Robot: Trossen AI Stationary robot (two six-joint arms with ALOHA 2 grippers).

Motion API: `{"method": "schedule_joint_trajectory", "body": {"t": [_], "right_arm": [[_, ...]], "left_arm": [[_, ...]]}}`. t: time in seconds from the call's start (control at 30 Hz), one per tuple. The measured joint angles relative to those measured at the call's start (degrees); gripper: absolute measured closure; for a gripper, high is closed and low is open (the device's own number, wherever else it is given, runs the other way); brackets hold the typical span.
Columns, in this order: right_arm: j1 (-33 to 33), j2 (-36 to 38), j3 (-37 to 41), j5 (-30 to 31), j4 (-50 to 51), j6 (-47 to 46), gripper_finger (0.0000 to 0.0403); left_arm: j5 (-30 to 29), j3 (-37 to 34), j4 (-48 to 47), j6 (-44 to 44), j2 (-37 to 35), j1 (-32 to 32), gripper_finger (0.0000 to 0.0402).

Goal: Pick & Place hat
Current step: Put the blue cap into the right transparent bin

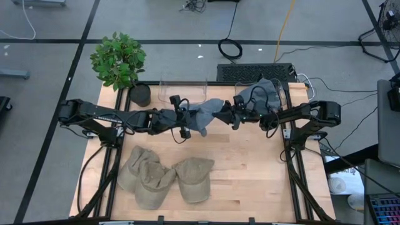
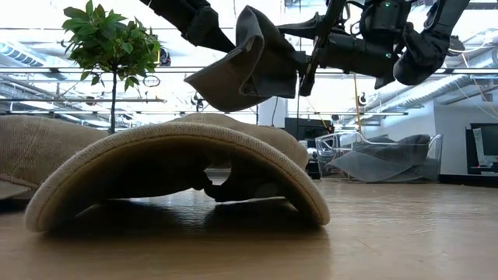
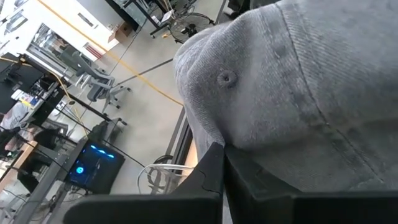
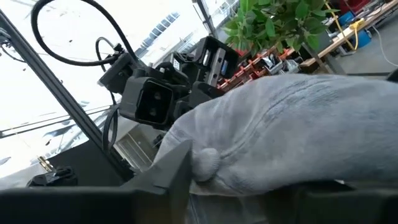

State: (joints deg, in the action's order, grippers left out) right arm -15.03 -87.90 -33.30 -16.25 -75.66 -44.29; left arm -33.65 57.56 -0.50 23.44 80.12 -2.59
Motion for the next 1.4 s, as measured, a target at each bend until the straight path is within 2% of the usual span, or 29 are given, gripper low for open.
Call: {"method": "schedule_joint_trajectory", "body": {"t": [0.2, 0.3, 0.4, 0.6, 0.8, 0.97, 1.03, 1.13, 1.2, 1.27, 1.4], "right_arm": [[0.0, 0.0, 0.0, -1.83, -0.48, 2.61, 0.0376], [0.02, 0.02, 0.02, -2.01, -0.74, 3.92, 0.0387], [0.02, 0.02, 0.02, -2.65, -0.68, 4.32, 0.0385], [-0.02, 0.05, 0.04, -4.19, 0.4, 5.74, 0.0393], [-4.06, 3.28, -0.24, -13.67, 6.93, 2.52, 0.0393], [-8.88, 10.07, -4.01, -24.66, 25.22, 3.49, 0.0393], [-10.61, 13.35, -6.12, -27.39, 35.73, 7.44, 0.0393], [-13.11, 18.09, -10.27, -28.33, 52.32, 16.04, 0.0393], [-14.66, 20.84, -13.56, -26.37, 63.12, 21.86, 0.0393], [-15.84, 23.24, -16.82, -21.22, 73.31, 27.88, 0.0393], [-17.59, 26.88, -23.24, -5.98, 89.74, 38.63, 0.0392]], "left_arm": [[1.38, 0.0, -1.13, -1.64, 0.0, 0.0, 0.0399], [2.81, 0.0, -1.0, -4.42, 0.0, -0.01, 0.0388], [1.4, 0.0, -0.59, -9.56, 0.02, 0.07, 0.0361], [-2.69, 0.0, -0.47, -18.61, 0.02, 0.93, 0.0262], [-2.67, 0.0, -0.57, -18.23, 0.02, 1.11, 0.0147], [-2.69, 0.0, -0.56, -17.81, 0.02, 1.07, 0.0091], [-2.6, 0.0, -0.56, -18.04, 0.02, 1.07, 0.0078], [-1.36, 0.0, -0.47, -18.57, 0.02, 1.07, 0.0063], [-0.48, 0.0, -0.45, -18.68, 0.02, 1.07, 0.0057], [0.06, 0.0, -0.47, -18.36, 0.02, 1.07, 0.0054], [0.17, 0.0, -0.49, -17.46, 0.02, 1.07, 0.0053]]}}
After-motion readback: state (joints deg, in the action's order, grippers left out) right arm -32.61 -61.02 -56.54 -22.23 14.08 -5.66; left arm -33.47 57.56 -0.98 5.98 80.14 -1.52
